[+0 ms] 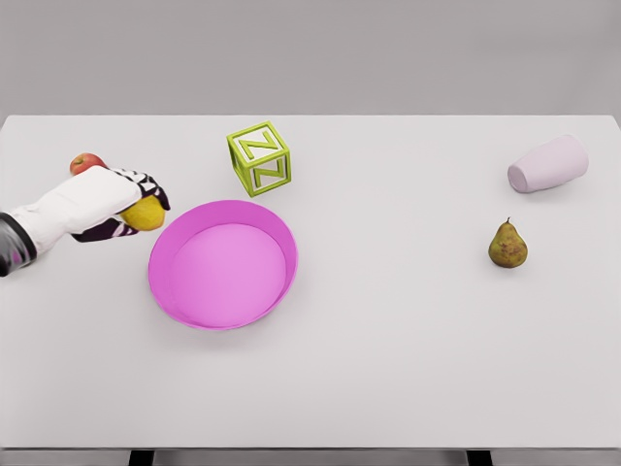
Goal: Put the lemon on the plate with left arm
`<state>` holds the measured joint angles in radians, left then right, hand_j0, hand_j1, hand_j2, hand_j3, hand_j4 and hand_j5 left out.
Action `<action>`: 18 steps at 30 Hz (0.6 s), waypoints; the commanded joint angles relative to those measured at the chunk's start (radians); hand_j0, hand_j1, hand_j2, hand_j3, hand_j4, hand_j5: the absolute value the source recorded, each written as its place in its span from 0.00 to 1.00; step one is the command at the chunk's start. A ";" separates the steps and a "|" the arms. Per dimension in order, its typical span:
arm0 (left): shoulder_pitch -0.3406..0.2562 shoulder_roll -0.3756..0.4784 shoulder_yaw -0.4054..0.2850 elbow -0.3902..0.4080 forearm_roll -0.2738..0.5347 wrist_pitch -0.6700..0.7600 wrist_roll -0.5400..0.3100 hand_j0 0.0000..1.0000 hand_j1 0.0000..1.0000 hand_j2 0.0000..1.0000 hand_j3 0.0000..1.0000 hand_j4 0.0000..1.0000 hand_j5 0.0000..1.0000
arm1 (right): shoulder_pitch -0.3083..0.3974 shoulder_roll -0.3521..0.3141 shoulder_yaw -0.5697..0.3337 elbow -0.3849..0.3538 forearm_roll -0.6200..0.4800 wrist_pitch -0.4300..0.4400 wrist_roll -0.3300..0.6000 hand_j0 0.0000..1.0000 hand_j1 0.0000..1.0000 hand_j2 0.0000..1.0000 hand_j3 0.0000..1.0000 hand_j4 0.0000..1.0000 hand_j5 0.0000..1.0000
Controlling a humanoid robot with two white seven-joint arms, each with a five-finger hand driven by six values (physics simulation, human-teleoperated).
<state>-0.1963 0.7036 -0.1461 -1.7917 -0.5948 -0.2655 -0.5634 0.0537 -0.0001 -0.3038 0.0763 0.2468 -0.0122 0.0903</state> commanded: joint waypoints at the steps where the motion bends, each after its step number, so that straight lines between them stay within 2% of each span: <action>1: 0.000 -0.009 -0.001 -0.005 0.001 -0.014 0.000 0.52 0.52 0.52 0.52 0.52 0.52 | 0.000 0.000 0.000 0.000 0.000 0.000 0.000 1.00 1.00 1.00 1.00 1.00 1.00; 11: 0.000 -0.067 -0.047 -0.008 0.000 -0.104 0.000 0.52 0.52 0.52 0.52 0.52 0.52 | 0.000 0.000 0.000 0.000 0.000 0.000 0.000 1.00 1.00 1.00 1.00 1.00 1.00; 13: -0.002 -0.070 -0.078 -0.008 0.000 -0.104 0.002 0.52 0.52 0.52 0.52 0.52 0.52 | 0.000 0.000 0.000 -0.001 0.000 0.000 0.000 1.00 1.00 1.00 1.00 1.00 1.00; 18: -0.002 -0.085 -0.089 -0.008 -0.002 -0.143 0.002 0.53 0.53 0.53 0.53 0.53 0.53 | 0.000 0.000 0.000 0.000 0.000 0.000 0.000 1.00 1.00 1.00 1.00 1.00 1.00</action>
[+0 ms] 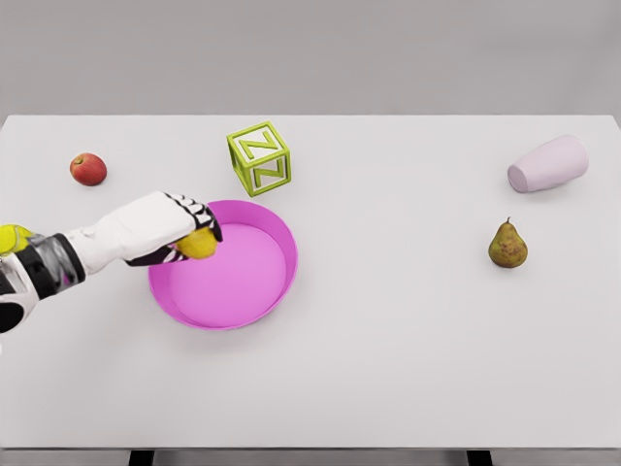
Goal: Put the lemon on the plate with left arm
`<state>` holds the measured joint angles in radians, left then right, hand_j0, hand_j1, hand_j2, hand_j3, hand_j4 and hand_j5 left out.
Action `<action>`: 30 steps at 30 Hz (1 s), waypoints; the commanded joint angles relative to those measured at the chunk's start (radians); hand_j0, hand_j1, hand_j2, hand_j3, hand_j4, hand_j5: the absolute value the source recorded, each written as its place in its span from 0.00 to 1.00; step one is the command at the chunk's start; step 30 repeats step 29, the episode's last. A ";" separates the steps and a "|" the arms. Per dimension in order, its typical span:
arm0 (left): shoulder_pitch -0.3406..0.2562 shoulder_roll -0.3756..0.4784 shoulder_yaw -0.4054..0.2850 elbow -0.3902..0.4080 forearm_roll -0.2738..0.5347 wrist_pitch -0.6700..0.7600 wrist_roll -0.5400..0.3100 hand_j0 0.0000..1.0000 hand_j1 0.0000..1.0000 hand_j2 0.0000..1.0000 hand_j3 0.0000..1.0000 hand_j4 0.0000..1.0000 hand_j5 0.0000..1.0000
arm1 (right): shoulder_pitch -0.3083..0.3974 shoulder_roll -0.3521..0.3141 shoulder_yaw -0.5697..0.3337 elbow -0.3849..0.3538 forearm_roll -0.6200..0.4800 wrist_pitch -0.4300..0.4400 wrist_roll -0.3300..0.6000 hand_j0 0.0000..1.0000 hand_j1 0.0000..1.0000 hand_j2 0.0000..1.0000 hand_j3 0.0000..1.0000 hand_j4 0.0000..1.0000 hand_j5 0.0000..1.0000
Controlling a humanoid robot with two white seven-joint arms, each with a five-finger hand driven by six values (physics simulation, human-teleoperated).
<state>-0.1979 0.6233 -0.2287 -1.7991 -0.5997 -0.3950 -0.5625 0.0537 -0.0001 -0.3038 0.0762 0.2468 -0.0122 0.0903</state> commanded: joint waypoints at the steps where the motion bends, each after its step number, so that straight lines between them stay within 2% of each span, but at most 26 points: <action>1: 0.000 -0.008 -0.006 0.000 0.005 -0.013 0.000 0.57 0.57 0.57 0.57 0.57 0.57 | 0.000 0.000 0.000 -0.001 0.000 0.000 0.000 1.00 1.00 1.00 1.00 1.00 1.00; 2: 0.000 -0.010 -0.006 0.000 0.003 -0.018 0.000 0.60 0.60 0.60 0.60 0.60 0.60 | 0.000 0.000 0.000 -0.001 -0.001 0.000 0.000 1.00 1.00 1.00 1.00 1.00 1.00; 6: -0.002 -0.008 -0.004 0.000 0.005 -0.038 0.001 0.88 0.88 0.88 0.88 0.88 0.88 | 0.000 0.000 0.000 0.000 0.000 0.000 0.000 1.00 1.00 1.00 1.00 1.00 1.00; 7: -0.003 -0.010 -0.003 0.000 0.005 -0.038 0.001 1.00 1.00 1.00 1.00 1.00 1.00 | 0.000 0.000 0.000 -0.001 0.000 0.000 0.000 1.00 1.00 1.00 1.00 1.00 1.00; 12: -0.014 -0.008 0.006 0.000 0.018 -0.113 0.001 1.00 1.00 1.00 1.00 1.00 1.00 | 0.000 0.000 0.000 0.000 0.000 0.000 0.000 1.00 1.00 1.00 1.00 1.00 1.00; 14: -0.015 0.016 0.034 0.000 0.080 -0.175 0.001 1.00 1.00 1.00 1.00 1.00 1.00 | 0.000 0.000 0.000 0.000 0.000 0.000 0.000 1.00 1.00 1.00 1.00 1.00 1.00; 15: -0.009 0.036 0.069 0.000 0.115 -0.216 0.001 1.00 1.00 1.00 1.00 1.00 1.00 | 0.000 0.000 0.000 0.000 0.000 0.000 0.000 1.00 1.00 1.00 1.00 1.00 1.00; 19: 0.015 0.161 0.138 0.029 0.274 -0.216 0.001 1.00 1.00 1.00 1.00 1.00 1.00 | 0.000 0.000 0.000 0.000 0.000 0.000 0.000 1.00 1.00 1.00 1.00 1.00 1.00; 21: 0.025 0.203 0.161 0.050 0.288 -0.216 -0.002 1.00 1.00 1.00 1.00 1.00 1.00 | 0.000 0.000 0.000 0.000 0.000 0.000 0.000 1.00 1.00 1.00 1.00 1.00 1.00; 22: 0.025 0.233 0.163 0.086 0.307 -0.216 -0.002 1.00 1.00 1.00 1.00 1.00 1.00 | 0.000 0.000 0.000 -0.001 0.000 0.000 0.000 1.00 1.00 1.00 1.00 1.00 1.00; 30: 0.025 0.234 0.170 0.096 0.313 -0.216 -0.004 1.00 1.00 1.00 1.00 1.00 1.00 | 0.000 0.000 0.000 0.000 0.000 0.000 0.000 1.00 1.00 1.00 1.00 1.00 1.00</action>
